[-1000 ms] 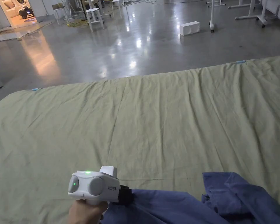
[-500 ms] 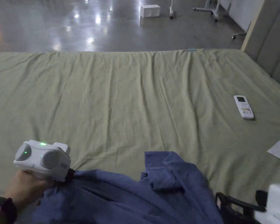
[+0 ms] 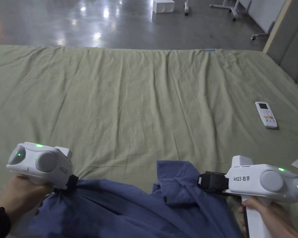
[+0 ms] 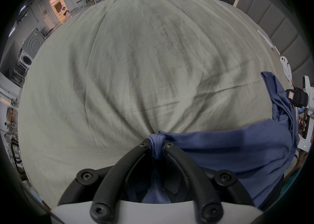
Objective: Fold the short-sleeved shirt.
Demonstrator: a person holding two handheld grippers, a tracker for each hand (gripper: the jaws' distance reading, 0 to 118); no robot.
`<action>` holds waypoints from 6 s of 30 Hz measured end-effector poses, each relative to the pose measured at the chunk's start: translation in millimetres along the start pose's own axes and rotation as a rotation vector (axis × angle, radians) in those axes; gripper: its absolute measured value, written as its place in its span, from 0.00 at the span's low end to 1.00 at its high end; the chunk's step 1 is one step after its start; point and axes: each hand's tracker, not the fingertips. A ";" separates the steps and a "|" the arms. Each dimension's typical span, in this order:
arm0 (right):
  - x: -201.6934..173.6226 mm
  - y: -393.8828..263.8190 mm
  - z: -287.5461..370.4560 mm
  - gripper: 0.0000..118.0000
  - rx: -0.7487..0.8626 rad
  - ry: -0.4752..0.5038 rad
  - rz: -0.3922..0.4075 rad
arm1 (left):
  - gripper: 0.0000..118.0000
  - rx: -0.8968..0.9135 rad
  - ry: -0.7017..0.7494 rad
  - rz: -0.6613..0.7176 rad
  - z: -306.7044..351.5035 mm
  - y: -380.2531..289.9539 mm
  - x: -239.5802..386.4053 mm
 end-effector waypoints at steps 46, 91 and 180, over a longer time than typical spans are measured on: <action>-129.3 70.7 475.1 0.02 0.999 0.021 0.110 | 0.07 1.193 -0.034 0.163 535.4 -147.4 -111.7; -188.0 279.9 372.1 0.02 1.120 -0.254 0.311 | 0.07 1.105 0.003 0.307 411.7 80.2 -165.5; 34.1 -259.1 187.1 0.73 0.298 -0.278 0.084 | 0.63 0.503 -0.120 0.339 127.6 -377.3 -113.4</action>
